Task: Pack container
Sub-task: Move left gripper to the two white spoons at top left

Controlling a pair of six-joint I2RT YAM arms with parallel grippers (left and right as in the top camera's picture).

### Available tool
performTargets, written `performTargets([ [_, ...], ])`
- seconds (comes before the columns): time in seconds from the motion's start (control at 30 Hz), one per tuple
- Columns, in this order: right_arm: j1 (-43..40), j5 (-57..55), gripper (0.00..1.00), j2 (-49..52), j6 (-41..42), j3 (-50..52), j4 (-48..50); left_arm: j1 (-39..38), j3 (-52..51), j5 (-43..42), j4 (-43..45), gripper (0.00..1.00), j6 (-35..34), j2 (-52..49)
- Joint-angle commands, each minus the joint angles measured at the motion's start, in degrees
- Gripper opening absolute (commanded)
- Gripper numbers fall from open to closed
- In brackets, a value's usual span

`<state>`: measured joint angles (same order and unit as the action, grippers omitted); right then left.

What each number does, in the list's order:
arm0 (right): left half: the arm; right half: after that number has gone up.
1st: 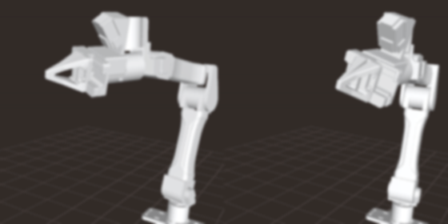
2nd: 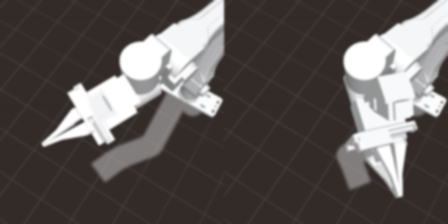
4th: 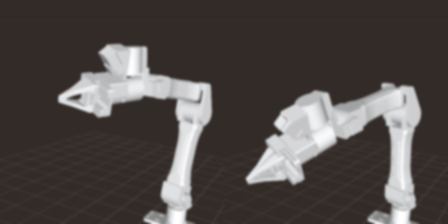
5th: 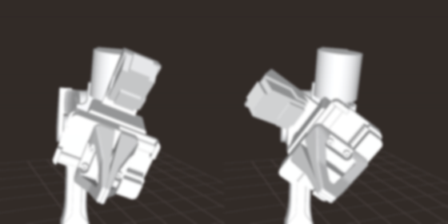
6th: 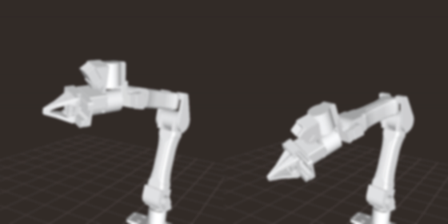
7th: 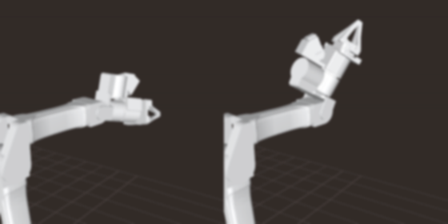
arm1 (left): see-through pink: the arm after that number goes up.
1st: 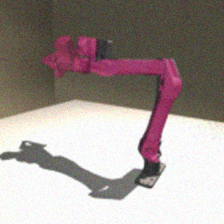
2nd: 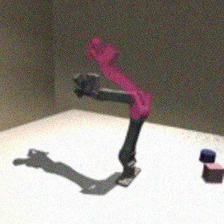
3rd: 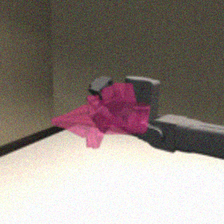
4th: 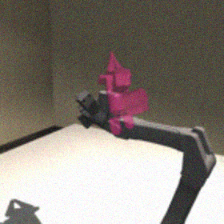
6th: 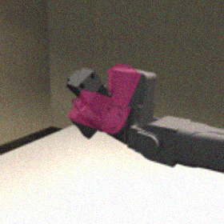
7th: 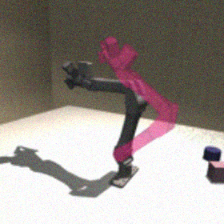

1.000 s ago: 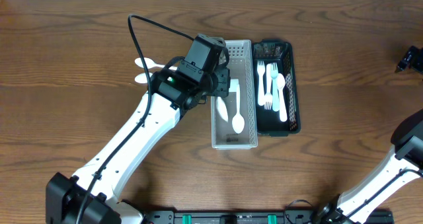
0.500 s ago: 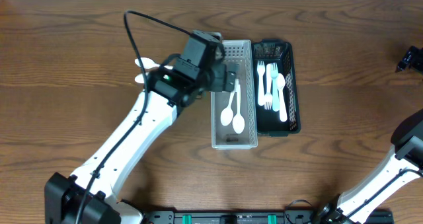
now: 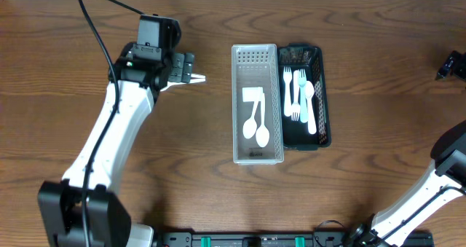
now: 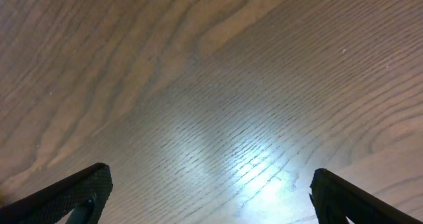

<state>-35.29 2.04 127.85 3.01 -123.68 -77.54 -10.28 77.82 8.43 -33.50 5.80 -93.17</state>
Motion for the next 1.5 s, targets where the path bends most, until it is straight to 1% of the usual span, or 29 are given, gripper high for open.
performTargets([
  [0.0, 0.09, -0.13, 0.99, -1.4, 0.81, 0.11, -0.04, 1.38, 0.13, 0.96, -0.39, 0.98, -6.84, -3.15],
  [0.07, 0.09, -0.13, 0.99, -1.4, 0.79, 0.11, -0.04, 1.33, 0.13, -2.29, -1.4, 0.98, -17.79, -4.28],
  [0.1, 0.09, -0.13, 0.99, -1.4, 0.81, 0.11, -0.02, 1.2, 0.13, -5.29, -2.16, 0.98, -22.14, -4.76],
  [0.13, 0.09, -0.13, 0.99, -1.4, 0.81, 0.11, -0.02, 1.09, 0.13, -8.04, -2.93, 0.98, -24.7, -5.07],
  [0.2, 0.09, -0.13, 0.99, -1.4, 0.79, 0.11, -0.02, 1.05, 0.13, -12.2, -3.61, 0.98, -25.83, -5.49],
  [0.27, 0.09, -0.13, 0.99, -1.4, 0.81, 0.11, -0.04, 1.05, 0.13, -13.2, -3.5, 0.98, -26.27, -5.53],
  [0.3, 0.09, -0.13, 0.99, -1.4, 0.81, 0.11, -0.04, 1.05, 0.13, -13.2, -3.3, 0.98, -27.78, -5.51],
  [0.37, 0.11, -0.13, 0.99, -1.4, 0.81, 0.11, -0.04, 1.05, 0.13, -13.92, -3.21, 0.98, -33.05, -5.51],
  [0.43, 0.09, -0.13, 0.99, -1.4, 0.81, 0.11, -0.04, 1.05, 0.13, -16.48, -3.93, 0.98, -36.57, -5.51],
  [0.5, 0.09, -0.13, 0.99, -1.4, 0.79, 0.11, -0.04, 1.05, 0.13, -20.09, -3.91, 0.98, -36.76, -5.51],
  [0.63, 0.04, -0.13, 0.99, -1.4, 0.81, 0.11, -0.02, 1.27, 0.15, -18.34, -0.17, 0.98, -37.62, -5.53],
  [0.67, 0.04, -0.13, 0.99, -1.4, 0.81, 0.11, -0.02, 1.53, 0.22, -16.76, 0.26, 0.98, -40.37, -5.53],
  [0.73, 0.07, -0.13, 0.99, -1.4, 0.79, 0.11, -0.04, 2.36, 0.37, -14.34, 0.5, 0.98, -48.78, -5.53],
  [0.93, 0.04, -0.13, 0.99, -1.4, 0.81, 0.11, -0.04, 4.11, 1.22, -15.54, 1.22, 0.98, -67.21, -5.53],
  [1.0, 0.04, -0.13, 0.99, -1.4, 0.81, 0.11, -0.04, 3.98, 1.62, -17.31, 1.25, 0.98, -71.6, -5.53],
  [1.03, 0.04, -0.13, 0.99, -1.4, 0.79, 0.11, -0.04, 3.61, 1.62, -18.16, 1.62, 0.98, -73.11, -5.53],
  [1.1, 0.04, -0.13, 0.99, -1.4, 0.81, 0.11, -0.04, 2.69, 1.6, -18.56, 3.26, 0.98, -73.2, -5.53],
  [1.23, 0.04, -0.13, 0.99, -1.4, 0.81, 0.11, -0.04, 1.77, 1.42, -18.03, 2.67, 0.98, -73.05, -5.53],
  [1.3, 0.04, -0.13, 0.99, -1.4, 0.81, 0.11, -0.02, 1.79, 1.27, -16.59, 4.48, 0.98, -73.24, -5.75],
  [1.37, 0.04, -0.13, 0.99, -1.4, 0.81, 0.11, -0.04, 1.79, 1.27, -14.91, 6.71, 0.98, -75.52, -6.12],
  [1.43, 0.04, -0.13, 0.99, -1.4, 0.81, 0.11, -0.04, 1.79, 1.27, -11.45, 6.75, 0.98, -77.92, -6.62],
  [1.47, 0.04, -0.13, 0.99, -1.4, 0.81, 0.11, -0.02, 1.86, 1.27, -9.79, 6.62, 0.98, -77.92, -7.02],
])
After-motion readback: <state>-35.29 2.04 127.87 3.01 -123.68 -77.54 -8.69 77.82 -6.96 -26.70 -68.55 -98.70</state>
